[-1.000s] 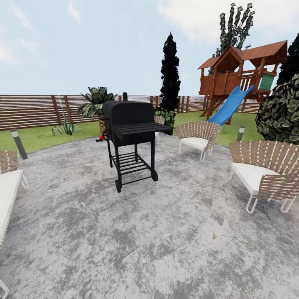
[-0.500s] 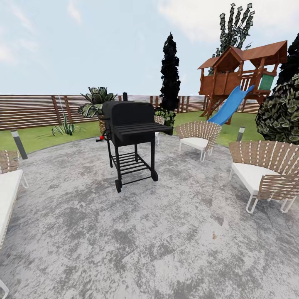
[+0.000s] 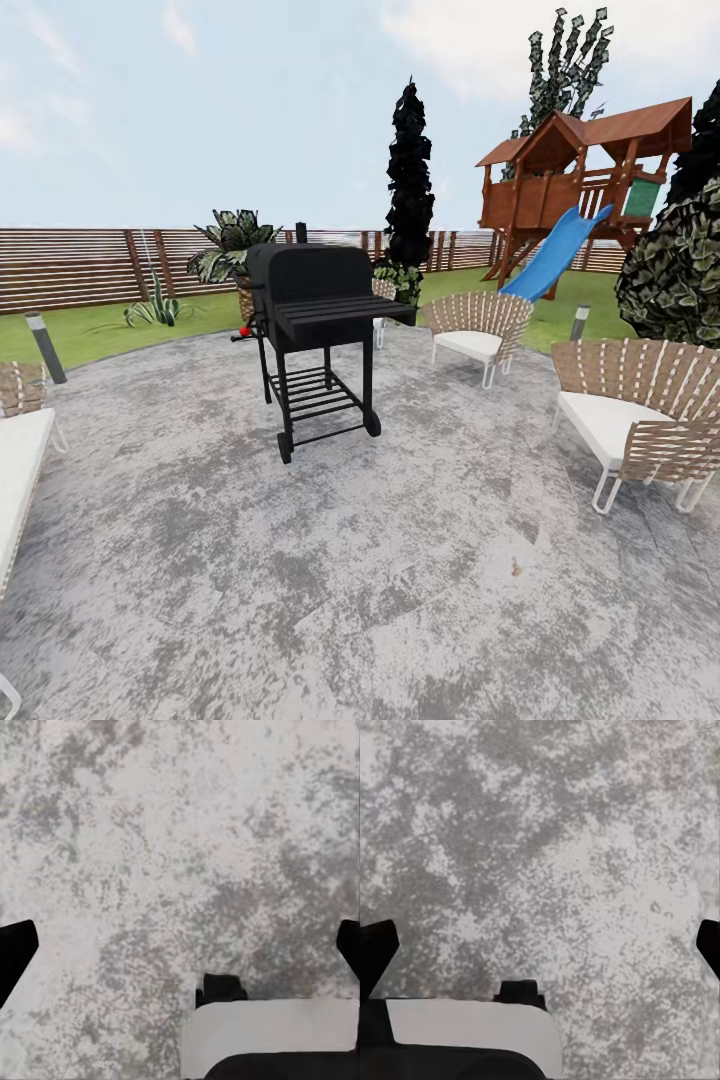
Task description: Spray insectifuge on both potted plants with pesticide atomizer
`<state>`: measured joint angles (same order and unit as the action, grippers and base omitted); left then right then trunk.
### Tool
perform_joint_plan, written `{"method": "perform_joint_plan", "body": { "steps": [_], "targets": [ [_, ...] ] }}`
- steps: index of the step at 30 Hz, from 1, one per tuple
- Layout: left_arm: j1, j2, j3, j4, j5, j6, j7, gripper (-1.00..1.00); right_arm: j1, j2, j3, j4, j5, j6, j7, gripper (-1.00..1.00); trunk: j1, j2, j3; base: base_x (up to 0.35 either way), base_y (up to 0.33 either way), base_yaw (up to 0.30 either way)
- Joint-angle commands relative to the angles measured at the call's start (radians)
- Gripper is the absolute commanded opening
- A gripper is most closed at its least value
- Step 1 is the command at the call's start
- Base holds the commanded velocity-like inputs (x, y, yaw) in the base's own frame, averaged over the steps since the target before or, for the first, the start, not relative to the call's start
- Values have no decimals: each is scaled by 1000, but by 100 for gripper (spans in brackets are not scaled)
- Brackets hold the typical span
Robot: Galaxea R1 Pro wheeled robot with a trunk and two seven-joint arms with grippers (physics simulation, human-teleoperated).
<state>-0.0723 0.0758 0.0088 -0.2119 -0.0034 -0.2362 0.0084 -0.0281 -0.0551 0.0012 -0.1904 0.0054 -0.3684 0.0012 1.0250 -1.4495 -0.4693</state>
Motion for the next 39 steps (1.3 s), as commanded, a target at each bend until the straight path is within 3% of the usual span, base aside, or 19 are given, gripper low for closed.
{"method": "perform_joint_plan", "body": {
  "steps": [1, 3, 7, 28, 39],
  "targets": [
    [-77, -6, 0, -83, 0, -9, 1, 100, -1, 0, 0, -249, 1, -20, 0, 100, 0, 0, -1, 0, 0, 0],
    [-94, -9, 0, -131, 2, -11, 1, 100, -1, 0, -2, -276, 1, -21, -2, 100, 0, 0, -1, 0, 0, 0],
    [-105, -10, -1, -144, 4, -11, 0, 100, -1, -2, -5, -279, 1, -24, -3, 100, 0, 0, -1, 0, 0, 0],
    [-93, -4, 7, -112, 16, -60, -11, 100, -1, -5, -5, -276, 2, -23, -1, 100, 0, 0, -1, 0, 0, -3],
    [-93, -3, 5, -109, 14, -60, -11, 100, -1, -5, -6, -272, 2, -21, 1, 100, 0, 0, -1, 0, 0, -238]
  ]
}}
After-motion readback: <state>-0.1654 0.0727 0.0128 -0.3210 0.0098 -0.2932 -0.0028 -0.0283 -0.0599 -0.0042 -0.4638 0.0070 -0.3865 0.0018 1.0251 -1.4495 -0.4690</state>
